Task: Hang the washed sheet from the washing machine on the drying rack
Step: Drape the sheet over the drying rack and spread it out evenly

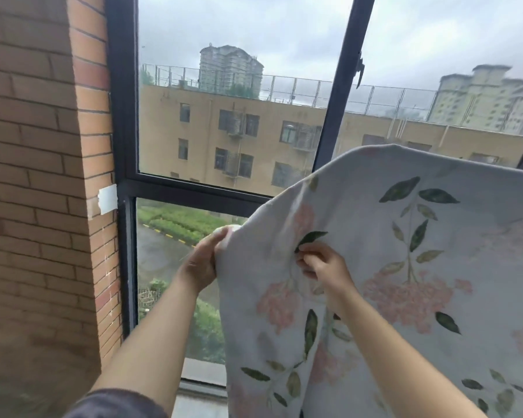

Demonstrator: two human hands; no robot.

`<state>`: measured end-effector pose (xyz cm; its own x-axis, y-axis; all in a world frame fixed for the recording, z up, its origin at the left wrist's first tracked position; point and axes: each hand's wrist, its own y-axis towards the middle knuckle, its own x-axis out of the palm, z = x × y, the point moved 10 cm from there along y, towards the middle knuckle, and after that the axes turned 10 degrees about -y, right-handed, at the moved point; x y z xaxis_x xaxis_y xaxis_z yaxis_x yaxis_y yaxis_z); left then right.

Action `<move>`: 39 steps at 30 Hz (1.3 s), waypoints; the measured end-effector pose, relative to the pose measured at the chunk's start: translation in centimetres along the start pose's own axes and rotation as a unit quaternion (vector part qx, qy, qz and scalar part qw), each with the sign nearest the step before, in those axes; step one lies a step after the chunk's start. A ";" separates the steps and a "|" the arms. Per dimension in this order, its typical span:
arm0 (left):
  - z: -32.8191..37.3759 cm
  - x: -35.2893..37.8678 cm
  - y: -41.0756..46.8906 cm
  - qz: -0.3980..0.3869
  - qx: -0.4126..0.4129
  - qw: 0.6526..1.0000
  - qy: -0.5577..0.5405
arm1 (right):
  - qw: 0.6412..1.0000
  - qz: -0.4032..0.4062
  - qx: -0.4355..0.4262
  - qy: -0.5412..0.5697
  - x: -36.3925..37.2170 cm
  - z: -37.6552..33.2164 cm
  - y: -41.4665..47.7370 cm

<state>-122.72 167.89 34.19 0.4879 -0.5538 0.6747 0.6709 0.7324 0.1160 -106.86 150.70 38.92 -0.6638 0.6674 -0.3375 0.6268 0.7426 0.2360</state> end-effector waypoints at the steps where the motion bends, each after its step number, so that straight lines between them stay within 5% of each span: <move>1: 1.8 0.7 0.0 -0.025 0.000 0.999 -0.035 | 1.000 -0.003 -0.009 -0.001 0.4 -0.9 0.3; 3: 5.4 2.9 -0.4 -0.077 -0.010 0.995 -0.066 | 0.999 -0.012 -0.032 0.000 1.0 -3.2 0.8; 6: 9.1 6.0 -0.9 -0.076 -0.026 0.992 0.102 | 0.996 -0.023 -0.081 -0.008 1.5 -6.7 1.1; 10: 17.2 9.0 -1.7 -0.025 0.131 0.981 0.144 | 0.993 -0.006 -0.120 0.003 0.3 -10.4 1.5; 14: 15.8 9.7 -0.8 -0.063 0.035 0.989 0.133 | 0.983 0.040 -0.166 -0.071 -1.5 -13.2 2.0; 16: 17.8 9.8 -0.7 -0.031 0.077 0.991 0.108 | 0.975 0.069 -0.172 -0.123 -2.5 -14.1 2.2; 19: 23.0 10.7 -1.1 -0.010 0.188 0.981 0.040 | 0.935 0.153 -0.220 -0.231 -5.7 -16.7 2.2; 24: 18.0 12.7 -0.9 -0.045 0.028 0.977 0.205 | 0.850 0.256 -0.237 -0.395 -10.3 -19.1 3.3; 28: 22.0 12.4 -0.4 0.044 0.161 0.977 0.136 | 0.808 0.248 -0.198 -0.496 -12.8 -18.9 5.2; 39: 29.0 11.1 0.0 0.108 0.284 0.937 0.173 | 0.829 0.277 -0.214 -0.436 -15.7 -23.0 6.1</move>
<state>-133.53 173.26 62.80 0.7956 -0.3922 0.4618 0.1780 0.8799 0.4405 -102.04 146.04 66.59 0.3415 0.7585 -0.5551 0.4104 0.4110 0.8140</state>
